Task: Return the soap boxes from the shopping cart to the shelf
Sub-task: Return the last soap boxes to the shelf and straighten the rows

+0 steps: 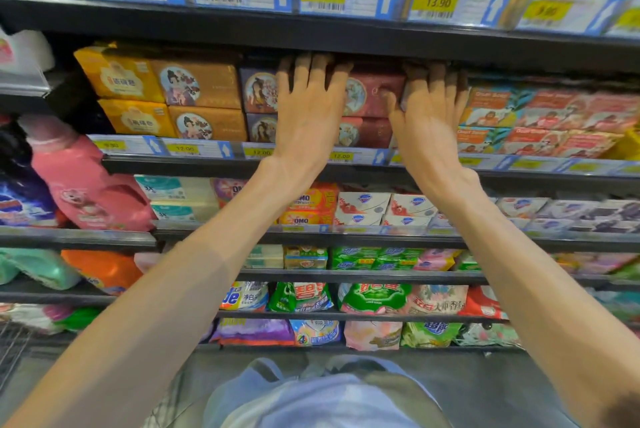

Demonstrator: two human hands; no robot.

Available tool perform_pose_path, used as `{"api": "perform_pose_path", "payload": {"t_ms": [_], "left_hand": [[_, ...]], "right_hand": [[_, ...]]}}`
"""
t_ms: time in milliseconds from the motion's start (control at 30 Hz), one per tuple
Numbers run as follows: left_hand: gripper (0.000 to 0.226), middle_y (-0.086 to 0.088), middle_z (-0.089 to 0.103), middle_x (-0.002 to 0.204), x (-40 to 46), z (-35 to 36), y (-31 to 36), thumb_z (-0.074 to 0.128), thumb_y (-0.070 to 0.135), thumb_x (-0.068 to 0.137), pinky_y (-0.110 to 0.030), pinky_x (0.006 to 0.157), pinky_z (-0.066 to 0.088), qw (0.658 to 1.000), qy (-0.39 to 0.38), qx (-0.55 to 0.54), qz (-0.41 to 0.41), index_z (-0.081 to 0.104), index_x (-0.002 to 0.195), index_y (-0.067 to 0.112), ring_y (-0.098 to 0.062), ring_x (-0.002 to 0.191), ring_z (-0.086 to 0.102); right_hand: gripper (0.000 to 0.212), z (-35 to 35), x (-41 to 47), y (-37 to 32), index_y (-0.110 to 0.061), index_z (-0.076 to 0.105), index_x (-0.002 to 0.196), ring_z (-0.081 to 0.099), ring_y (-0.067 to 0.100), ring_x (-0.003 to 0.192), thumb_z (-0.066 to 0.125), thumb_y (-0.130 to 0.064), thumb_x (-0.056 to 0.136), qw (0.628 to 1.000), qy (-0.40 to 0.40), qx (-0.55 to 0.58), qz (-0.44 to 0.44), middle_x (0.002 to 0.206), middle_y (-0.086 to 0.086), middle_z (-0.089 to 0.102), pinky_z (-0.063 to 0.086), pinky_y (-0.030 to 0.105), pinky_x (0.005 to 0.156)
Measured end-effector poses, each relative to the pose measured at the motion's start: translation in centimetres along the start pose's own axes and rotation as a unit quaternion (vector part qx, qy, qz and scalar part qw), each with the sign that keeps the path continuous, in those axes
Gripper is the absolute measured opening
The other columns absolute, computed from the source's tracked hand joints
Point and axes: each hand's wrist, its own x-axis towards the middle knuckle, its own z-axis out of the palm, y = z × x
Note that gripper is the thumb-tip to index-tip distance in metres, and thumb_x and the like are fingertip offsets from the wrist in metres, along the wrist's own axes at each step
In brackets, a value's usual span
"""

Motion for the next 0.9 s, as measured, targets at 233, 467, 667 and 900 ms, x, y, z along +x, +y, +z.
{"api": "perform_pose_path", "payload": {"t_ms": [233,467,667,900], "left_hand": [[0.04,-0.012,0.064,0.121,-0.1,-0.1,0.0,0.072,0.018,0.086,-0.054,0.106,0.04,1.0,0.022,-0.005,0.003,0.058,0.123,0.017,-0.037,0.119,0.056],[0.037,-0.012,0.062,0.124,-0.2,-0.8,0.5,0.071,0.017,0.088,-0.053,0.108,0.039,0.999,0.014,-0.032,-0.005,0.058,0.122,0.016,-0.036,0.121,0.054],[0.041,-0.011,0.054,0.136,-2.2,-4.1,2.6,0.054,0.015,0.096,-0.045,0.114,0.03,0.989,-0.021,-0.144,0.038,0.054,0.137,0.015,-0.031,0.13,0.045],[0.044,-0.008,0.05,0.139,-4.4,-5.8,6.2,0.053,0.021,0.098,-0.042,0.113,0.032,0.949,-0.157,-0.246,0.122,0.048,0.141,0.014,-0.029,0.131,0.044]], "right_hand": [[0.056,-0.1,0.3,0.3,-0.011,0.054,0.134,0.041,0.043,0.132,0.044,-0.049,0.094,1.0,-0.015,0.021,-0.007,0.141,0.021,0.047,0.023,0.057,0.116],[0.058,-0.8,-0.6,0.7,-0.007,0.057,0.129,0.045,0.041,0.128,0.037,-0.053,0.1,0.999,0.004,0.034,-0.026,0.136,0.02,0.052,0.024,0.055,0.116],[0.049,-3.5,-3.6,2.4,-0.011,0.05,0.136,0.043,0.034,0.131,0.041,-0.045,0.101,0.997,-0.003,0.069,-0.038,0.138,0.015,0.048,0.027,0.05,0.115],[0.045,-6.6,-8.5,6.8,-0.017,0.046,0.141,0.041,0.022,0.138,0.043,-0.04,0.103,0.994,-0.101,0.036,-0.033,0.146,0.002,0.046,0.021,0.048,0.118]]}}
